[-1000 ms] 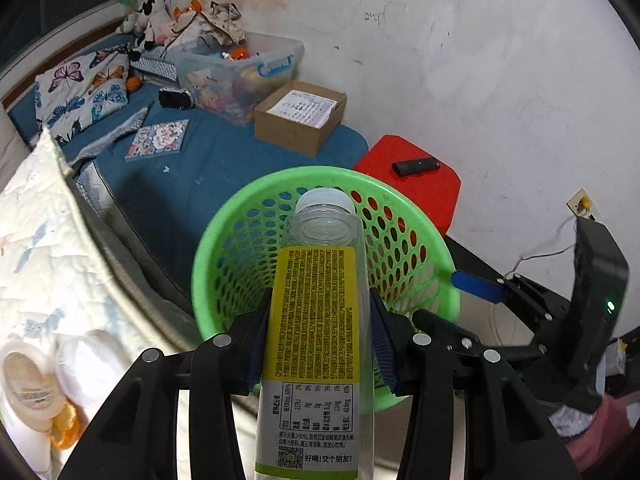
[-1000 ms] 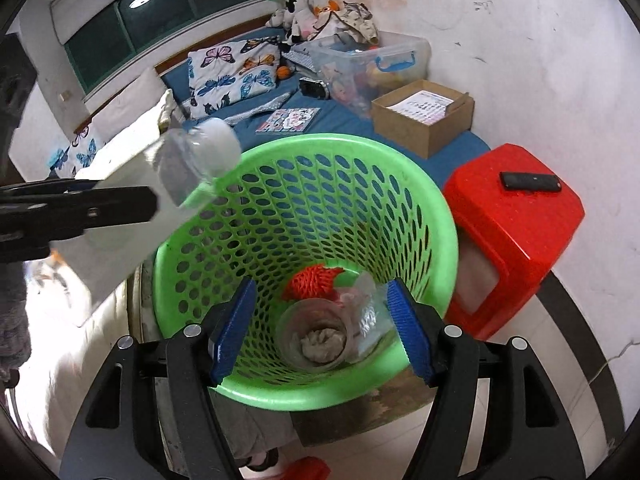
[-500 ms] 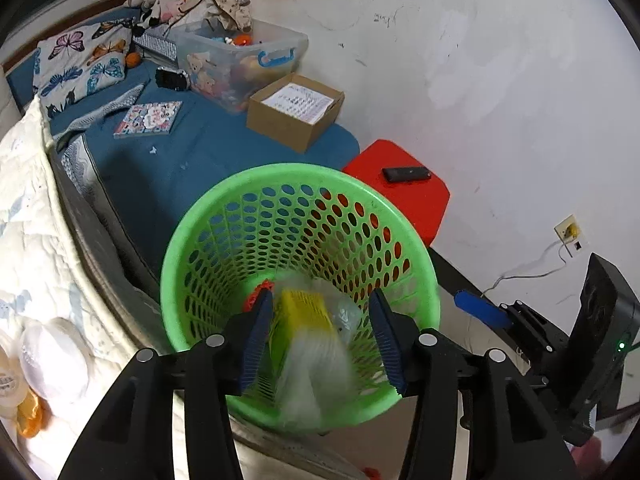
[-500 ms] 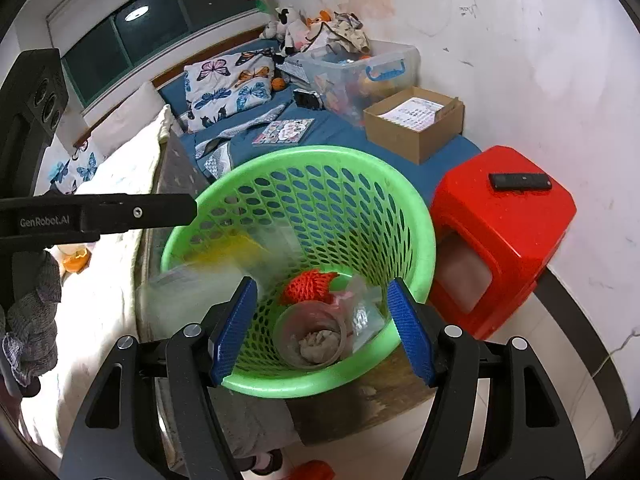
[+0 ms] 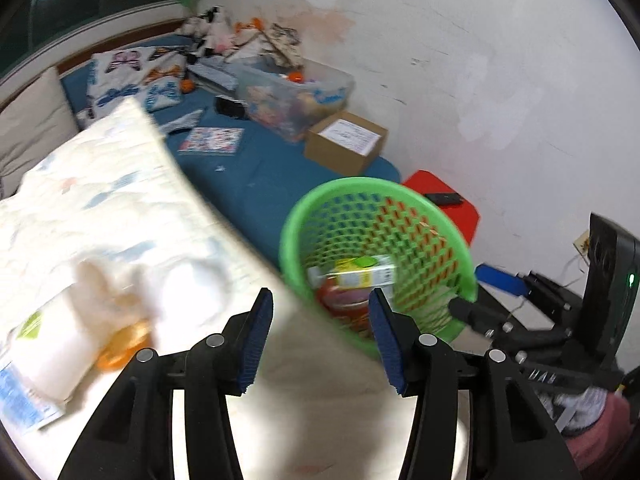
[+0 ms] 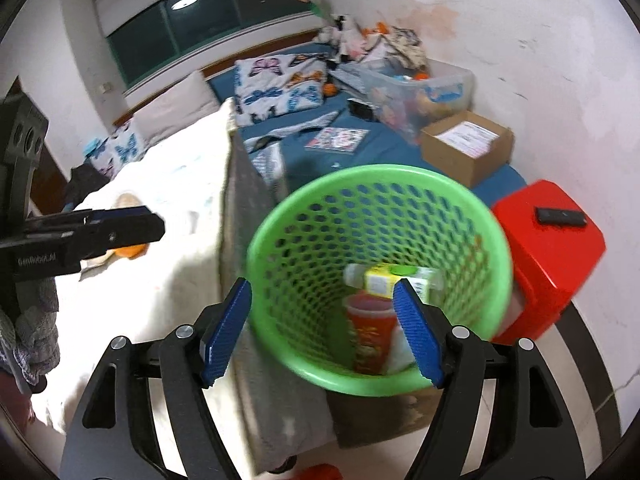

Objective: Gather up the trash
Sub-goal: 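Move both open tools back over the mattress, then close the left tool on the milk carton while the right tool grips the clear dome lid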

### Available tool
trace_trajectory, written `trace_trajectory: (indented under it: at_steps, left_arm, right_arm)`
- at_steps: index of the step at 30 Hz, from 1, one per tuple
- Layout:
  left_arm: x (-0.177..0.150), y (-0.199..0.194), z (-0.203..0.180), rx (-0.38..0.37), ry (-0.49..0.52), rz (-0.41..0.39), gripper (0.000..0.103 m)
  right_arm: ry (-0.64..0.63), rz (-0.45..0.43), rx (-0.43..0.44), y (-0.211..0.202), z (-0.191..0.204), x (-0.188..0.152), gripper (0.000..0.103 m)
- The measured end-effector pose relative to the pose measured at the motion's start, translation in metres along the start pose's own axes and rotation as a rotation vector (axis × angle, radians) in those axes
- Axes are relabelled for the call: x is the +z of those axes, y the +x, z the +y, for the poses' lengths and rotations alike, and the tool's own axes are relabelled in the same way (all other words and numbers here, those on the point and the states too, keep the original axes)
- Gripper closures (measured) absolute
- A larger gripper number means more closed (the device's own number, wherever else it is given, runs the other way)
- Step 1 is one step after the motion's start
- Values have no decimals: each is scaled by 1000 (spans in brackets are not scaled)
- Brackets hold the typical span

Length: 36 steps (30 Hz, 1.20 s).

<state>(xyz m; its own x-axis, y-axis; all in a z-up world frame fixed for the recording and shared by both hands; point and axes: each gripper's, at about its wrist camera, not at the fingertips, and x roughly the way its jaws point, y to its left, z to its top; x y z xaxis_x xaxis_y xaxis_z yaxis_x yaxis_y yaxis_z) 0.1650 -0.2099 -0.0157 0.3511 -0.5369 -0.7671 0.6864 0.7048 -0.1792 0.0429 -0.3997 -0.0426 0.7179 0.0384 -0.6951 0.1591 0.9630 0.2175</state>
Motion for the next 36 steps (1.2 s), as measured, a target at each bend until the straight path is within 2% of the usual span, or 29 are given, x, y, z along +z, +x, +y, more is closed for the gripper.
trace_trajectory:
  at_steps: [3, 6, 11, 16, 22, 30, 36]
  left_arm:
    - [-13, -21, 25, 63, 1, -17, 55]
    - [-26, -44, 54, 119, -15, -35, 48]
    - [-44, -78, 88, 213, 2, -67, 43]
    - [-57, -98, 117, 283, 22, -68, 35]
    - [-73, -104, 144, 342, 59, -33, 35]
    - [-86, -100, 155, 362, 177, -1, 26]
    - [-87, -89, 159, 403, 302, 37, 25]
  right_arm:
    - [-31, 10, 32, 7, 21, 4, 27]
    - [-67, 21, 59, 14, 42, 7, 27]
    - [-129, 35, 103, 26, 75, 13, 26]
    - [-185, 46, 129, 37, 104, 18, 24]
    - [-224, 89, 145, 64, 129, 21, 24]
    - [-254, 131, 146, 105, 147, 32, 24]
    - [-245, 163, 147, 127, 153, 36, 24]
